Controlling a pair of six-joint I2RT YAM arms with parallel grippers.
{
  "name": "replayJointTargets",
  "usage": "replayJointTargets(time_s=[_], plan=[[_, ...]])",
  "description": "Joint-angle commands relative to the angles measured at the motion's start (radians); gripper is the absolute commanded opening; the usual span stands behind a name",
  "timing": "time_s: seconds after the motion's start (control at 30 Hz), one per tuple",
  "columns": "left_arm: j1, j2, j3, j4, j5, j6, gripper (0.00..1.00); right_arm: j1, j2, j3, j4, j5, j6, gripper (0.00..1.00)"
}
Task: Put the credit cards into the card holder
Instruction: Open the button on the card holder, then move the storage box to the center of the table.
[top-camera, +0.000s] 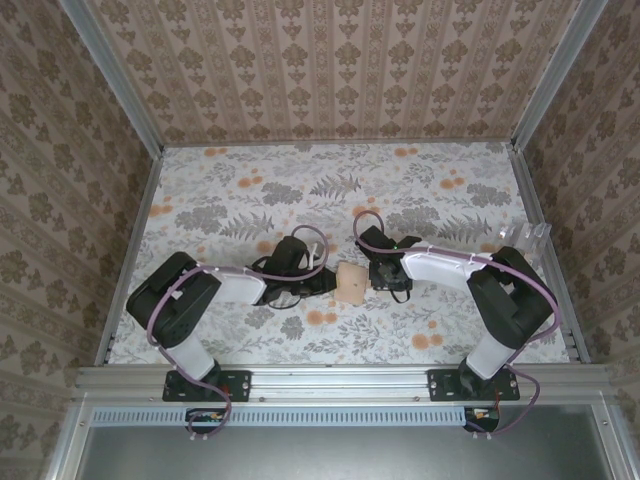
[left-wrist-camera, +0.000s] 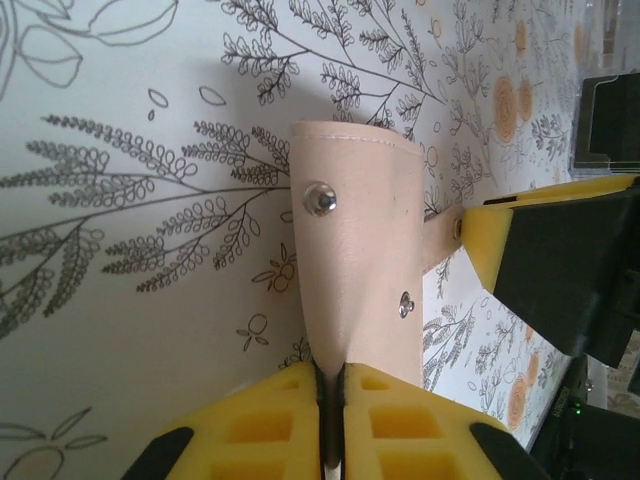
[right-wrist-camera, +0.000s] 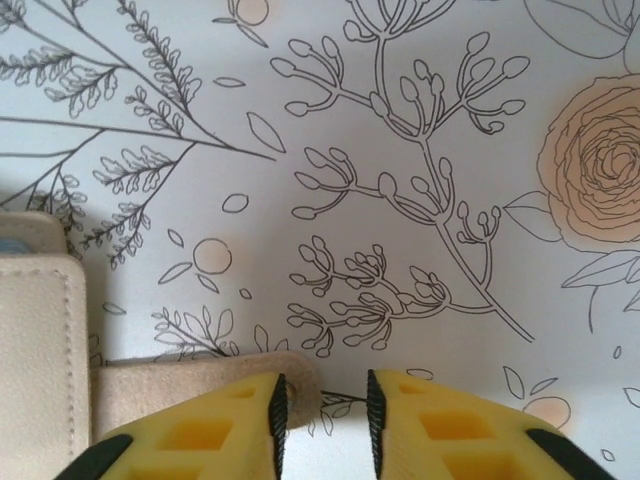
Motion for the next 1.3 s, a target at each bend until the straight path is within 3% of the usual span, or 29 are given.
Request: replayJointTargets(time_s=[0.0, 0.17, 0.2, 0.33, 0.57, 0.8, 1.03, 1.27], plan=[[-0.017, -0.063, -0.003, -0.092, -0.057, 0.012, 0.18, -0.010, -0.112, 0.001, -0.065, 0.048, -0.025, 0.36], [-0.024, -0.182, 0.026, -0.279, -0.206, 0.075, 0.46, -0.108, -0.353, 0.018, -0.117, 0.120, -0.061, 0.48], [-0.023, -0.203, 0.039, -0.323, -0.235, 0.094, 0.53, -0.157, -0.396, 0.019, -0.122, 0.119, -0.070, 0.48], [-0.015, -0.251, 0.100, -0.441, -0.305, 0.171, 0.60, -0.401, -0.517, 0.034, -0.149, 0.088, -0.125, 0.48], [0.006, -0.250, 0.186, -0.492, -0.329, 0.241, 0.64, -0.848, -0.574, 0.076, -0.215, 0.033, -0.184, 0.49], [0.031, -0.222, 0.257, -0.549, -0.287, 0.275, 0.65, -1.146, -0.613, 0.021, -0.187, -0.069, -0.193, 0.47], [0.038, -0.173, 0.304, -0.572, -0.260, 0.273, 0.64, -1.299, -0.596, -0.076, -0.118, -0.281, -0.238, 0.40], [0.036, -0.154, 0.305, -0.557, -0.240, 0.257, 0.64, -1.349, -0.564, -0.097, -0.105, -0.305, -0.258, 0.34]])
